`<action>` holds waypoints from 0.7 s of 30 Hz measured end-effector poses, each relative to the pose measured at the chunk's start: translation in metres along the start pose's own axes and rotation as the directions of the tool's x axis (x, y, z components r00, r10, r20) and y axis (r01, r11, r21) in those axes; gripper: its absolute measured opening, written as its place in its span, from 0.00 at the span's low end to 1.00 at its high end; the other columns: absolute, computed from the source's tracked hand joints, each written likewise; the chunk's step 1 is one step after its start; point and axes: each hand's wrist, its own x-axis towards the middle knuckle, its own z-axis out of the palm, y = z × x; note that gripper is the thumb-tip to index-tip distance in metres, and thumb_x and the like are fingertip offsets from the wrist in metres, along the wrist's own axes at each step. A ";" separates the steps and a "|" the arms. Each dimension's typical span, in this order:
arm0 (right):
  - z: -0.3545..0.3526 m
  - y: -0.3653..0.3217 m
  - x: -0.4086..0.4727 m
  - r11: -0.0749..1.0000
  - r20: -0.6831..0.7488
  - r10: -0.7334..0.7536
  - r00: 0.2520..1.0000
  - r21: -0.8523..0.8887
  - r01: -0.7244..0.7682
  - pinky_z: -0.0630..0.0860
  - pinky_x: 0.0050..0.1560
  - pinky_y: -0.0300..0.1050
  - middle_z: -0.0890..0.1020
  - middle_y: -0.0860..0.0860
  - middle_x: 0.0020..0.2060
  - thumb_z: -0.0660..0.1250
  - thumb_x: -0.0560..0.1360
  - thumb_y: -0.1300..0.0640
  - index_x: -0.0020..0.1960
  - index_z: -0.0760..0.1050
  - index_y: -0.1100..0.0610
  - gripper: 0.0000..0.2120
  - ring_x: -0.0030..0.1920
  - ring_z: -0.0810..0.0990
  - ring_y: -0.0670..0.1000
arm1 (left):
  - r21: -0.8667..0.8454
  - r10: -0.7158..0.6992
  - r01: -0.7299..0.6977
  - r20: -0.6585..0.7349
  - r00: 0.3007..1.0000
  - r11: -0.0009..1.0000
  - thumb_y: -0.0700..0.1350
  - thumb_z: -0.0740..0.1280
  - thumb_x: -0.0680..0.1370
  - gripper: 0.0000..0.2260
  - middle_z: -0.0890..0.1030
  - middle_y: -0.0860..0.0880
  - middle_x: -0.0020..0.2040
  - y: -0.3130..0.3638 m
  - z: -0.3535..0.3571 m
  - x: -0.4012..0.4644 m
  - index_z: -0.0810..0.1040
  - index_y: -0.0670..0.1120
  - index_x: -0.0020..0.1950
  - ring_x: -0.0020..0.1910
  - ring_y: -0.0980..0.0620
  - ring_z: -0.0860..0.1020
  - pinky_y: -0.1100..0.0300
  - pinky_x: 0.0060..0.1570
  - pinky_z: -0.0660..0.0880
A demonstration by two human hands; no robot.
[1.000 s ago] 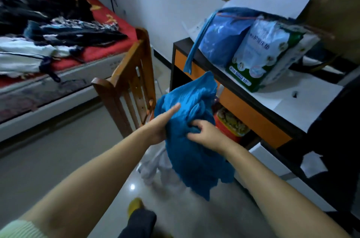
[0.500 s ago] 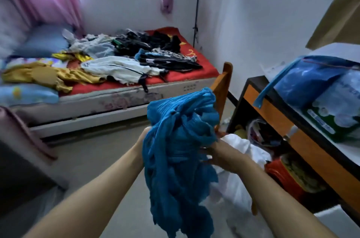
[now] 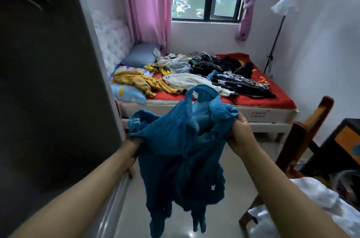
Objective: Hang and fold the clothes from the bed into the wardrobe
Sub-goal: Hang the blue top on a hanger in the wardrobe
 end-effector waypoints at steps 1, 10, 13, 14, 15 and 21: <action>0.012 0.001 0.004 1.000 0.020 0.005 1.000 0.001 -0.005 0.82 0.36 0.45 0.85 0.51 0.37 0.60 0.78 0.68 0.43 0.82 0.52 0.16 0.35 0.84 0.51 | 0.133 0.038 -0.031 -0.056 0.998 0.991 0.30 0.59 0.78 0.13 0.80 0.38 0.56 0.002 -0.017 0.006 0.75 0.38 0.60 0.50 0.42 0.78 0.52 0.50 0.76; 0.105 0.026 0.052 0.976 0.401 0.100 0.911 -0.215 -0.012 0.79 0.33 0.41 0.85 0.52 0.36 0.65 0.73 0.64 0.42 0.85 0.50 0.13 0.35 0.84 0.49 | 0.307 0.152 -0.275 0.370 0.917 0.911 0.62 0.66 0.73 0.36 0.72 0.54 0.64 0.073 -0.017 0.004 0.54 0.56 0.76 0.63 0.52 0.72 0.59 0.56 0.71; 0.130 0.034 0.078 0.947 0.509 0.174 0.843 -0.320 -0.002 0.80 0.37 0.40 0.86 0.50 0.39 0.64 0.71 0.62 0.45 0.84 0.48 0.13 0.38 0.84 0.48 | 0.164 0.170 -0.249 0.386 0.907 0.955 0.50 0.67 0.78 0.25 0.79 0.52 0.55 0.087 -0.004 0.020 0.65 0.48 0.72 0.53 0.52 0.79 0.59 0.51 0.77; 0.132 0.035 0.084 0.931 0.525 0.194 0.829 -0.365 0.013 0.80 0.38 0.41 0.86 0.50 0.40 0.63 0.72 0.63 0.46 0.84 0.48 0.14 0.40 0.85 0.48 | 0.026 0.174 -0.195 0.346 0.922 0.980 0.45 0.65 0.79 0.17 0.81 0.47 0.54 0.093 -0.004 0.024 0.70 0.43 0.67 0.51 0.49 0.80 0.56 0.51 0.78; 0.134 0.037 0.095 0.907 0.533 0.217 0.818 -0.420 0.033 0.80 0.39 0.41 0.86 0.50 0.41 0.62 0.73 0.64 0.46 0.84 0.47 0.16 0.42 0.85 0.49 | -0.102 0.170 -0.148 0.267 0.949 0.984 0.41 0.63 0.80 0.11 0.81 0.42 0.52 0.101 -0.007 0.032 0.74 0.40 0.61 0.49 0.46 0.81 0.53 0.51 0.78; 0.142 0.042 0.178 0.635 0.462 0.079 0.883 -0.706 0.312 0.75 0.38 0.31 0.83 0.45 0.43 0.63 0.74 0.66 0.45 0.80 0.41 0.19 0.42 0.81 0.40 | -0.017 0.368 -0.397 -0.343 0.865 0.918 0.34 0.58 0.78 0.10 0.75 0.47 0.34 0.167 -0.063 0.086 0.74 0.46 0.41 0.30 0.53 0.73 0.62 0.30 0.71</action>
